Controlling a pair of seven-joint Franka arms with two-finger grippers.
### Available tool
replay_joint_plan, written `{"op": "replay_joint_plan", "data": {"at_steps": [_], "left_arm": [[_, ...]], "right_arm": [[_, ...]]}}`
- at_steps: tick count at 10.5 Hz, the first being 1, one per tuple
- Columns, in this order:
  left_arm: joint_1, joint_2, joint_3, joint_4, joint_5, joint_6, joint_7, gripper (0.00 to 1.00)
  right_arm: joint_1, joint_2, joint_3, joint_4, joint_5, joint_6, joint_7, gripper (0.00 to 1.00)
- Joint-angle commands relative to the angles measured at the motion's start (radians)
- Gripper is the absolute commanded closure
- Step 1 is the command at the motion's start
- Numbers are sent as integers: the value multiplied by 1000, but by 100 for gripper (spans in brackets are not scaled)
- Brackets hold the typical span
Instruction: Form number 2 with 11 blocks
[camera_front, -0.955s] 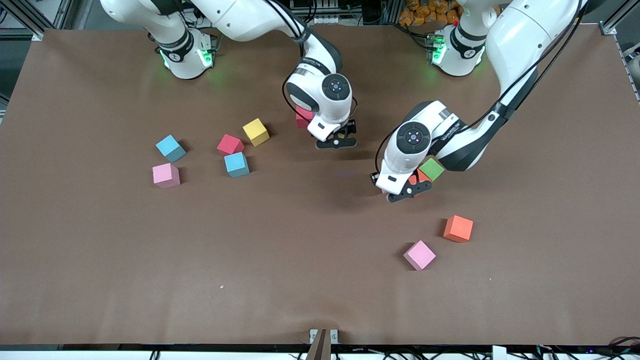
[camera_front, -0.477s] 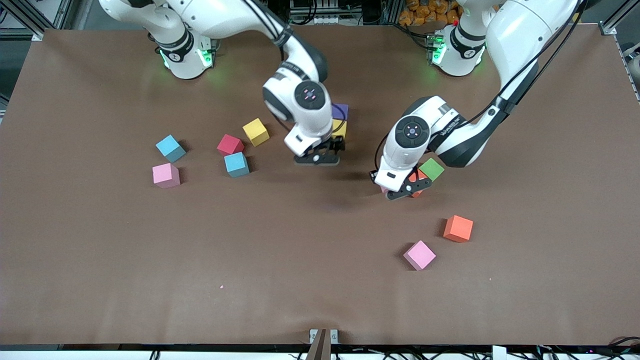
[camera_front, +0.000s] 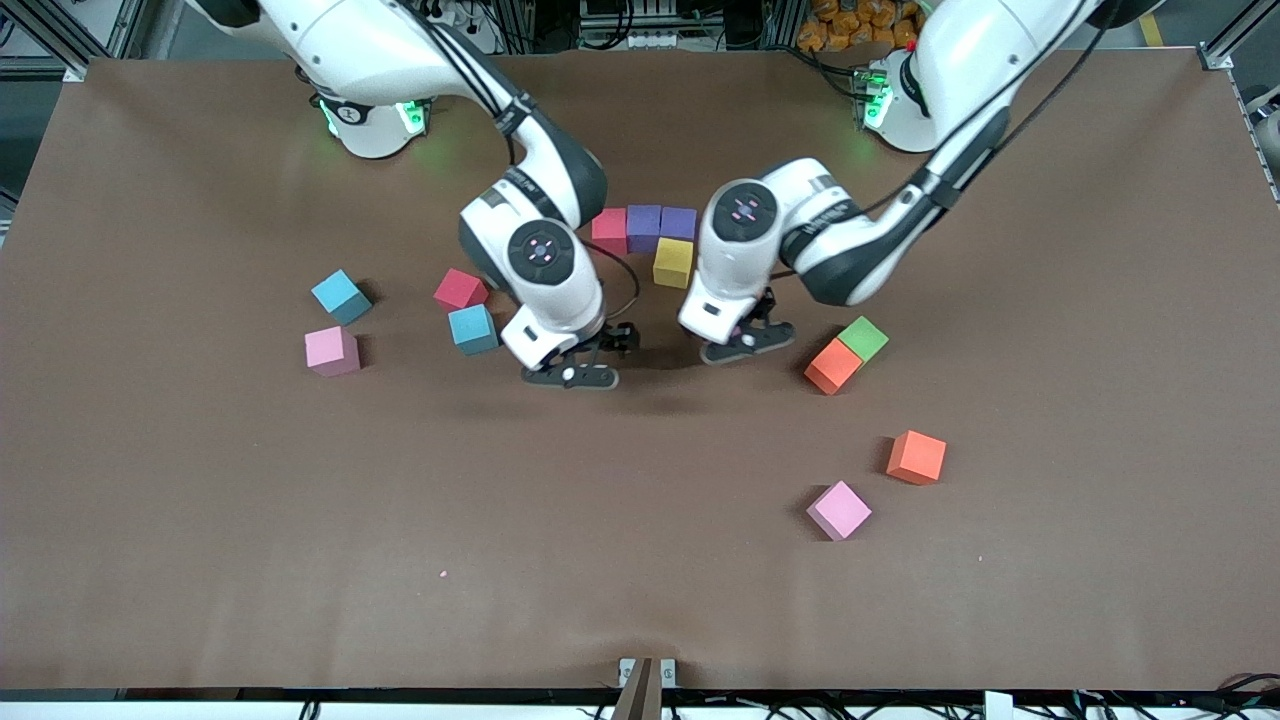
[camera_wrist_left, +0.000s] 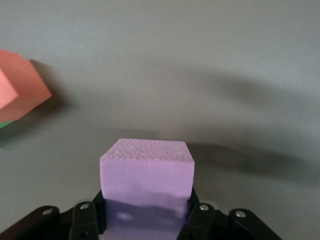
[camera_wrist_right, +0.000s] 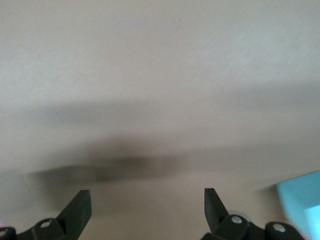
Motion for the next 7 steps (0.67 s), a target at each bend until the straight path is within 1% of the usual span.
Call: {"op": "replay_joint_plan", "data": {"at_steps": [1, 3, 5, 7], "left_arm": [[-55, 65, 6, 24, 80, 48, -22, 45], [-79, 92, 6, 24, 81, 93, -38, 45], [-128, 106, 18, 24, 83, 101, -71, 46], [-180, 121, 50, 24, 83, 107, -72, 47]], "right_arm": [[-92, -5, 13, 36, -32, -60, -115, 0], [-142, -5, 15, 42, -66, -60, -172, 0], [-177, -4, 15, 42, -104, -60, -204, 0], [-200, -4, 13, 39, -104, -64, -244, 0]]}}
